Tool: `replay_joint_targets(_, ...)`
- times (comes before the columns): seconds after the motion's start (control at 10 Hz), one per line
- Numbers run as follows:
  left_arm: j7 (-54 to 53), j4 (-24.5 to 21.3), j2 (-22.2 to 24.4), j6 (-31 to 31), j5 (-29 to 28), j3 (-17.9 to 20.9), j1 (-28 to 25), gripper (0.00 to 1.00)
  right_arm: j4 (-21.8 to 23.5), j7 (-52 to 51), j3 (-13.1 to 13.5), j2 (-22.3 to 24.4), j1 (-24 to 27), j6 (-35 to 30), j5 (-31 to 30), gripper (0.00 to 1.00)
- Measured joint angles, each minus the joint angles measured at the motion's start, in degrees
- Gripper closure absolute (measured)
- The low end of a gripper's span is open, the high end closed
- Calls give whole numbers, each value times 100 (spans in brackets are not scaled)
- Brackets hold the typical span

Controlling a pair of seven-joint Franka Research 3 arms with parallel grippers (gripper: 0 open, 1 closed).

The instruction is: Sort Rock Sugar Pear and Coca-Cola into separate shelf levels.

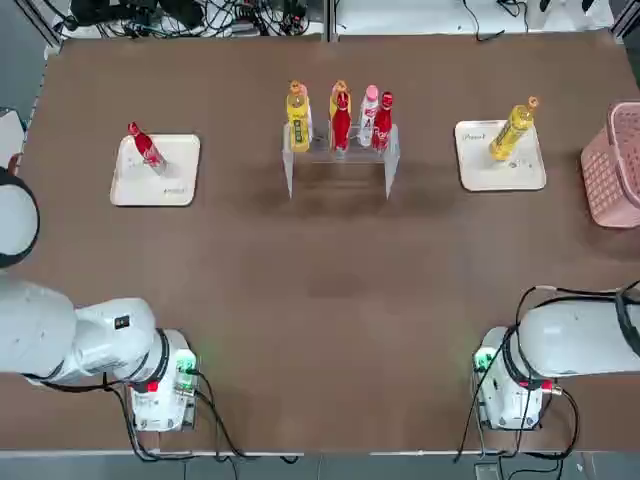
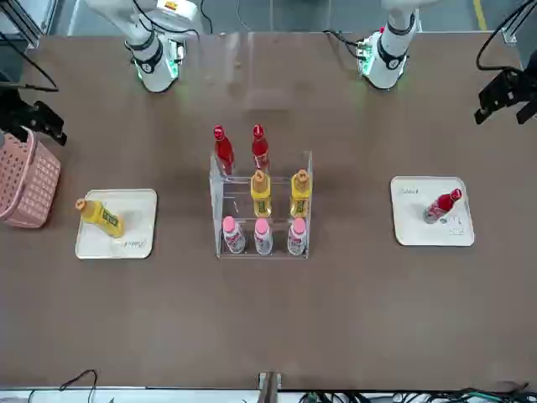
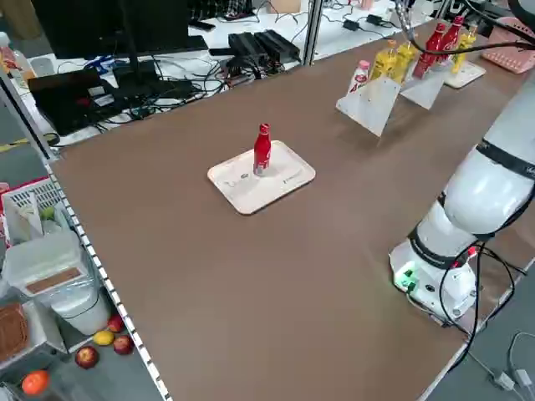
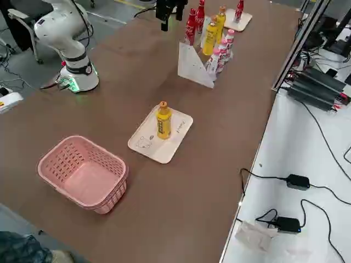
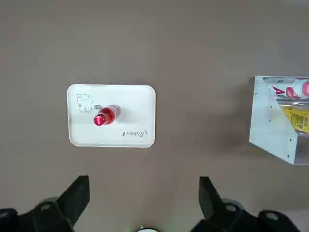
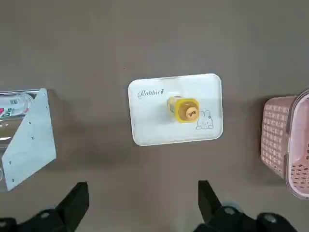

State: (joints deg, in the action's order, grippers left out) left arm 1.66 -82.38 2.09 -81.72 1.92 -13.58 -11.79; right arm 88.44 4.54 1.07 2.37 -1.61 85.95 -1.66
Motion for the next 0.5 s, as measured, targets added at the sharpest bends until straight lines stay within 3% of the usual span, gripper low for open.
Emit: replay_joint_targets(0.5,0,-65,-22,-23,0,-23,-31,0,1,-27,6,0,2,74,0,0)
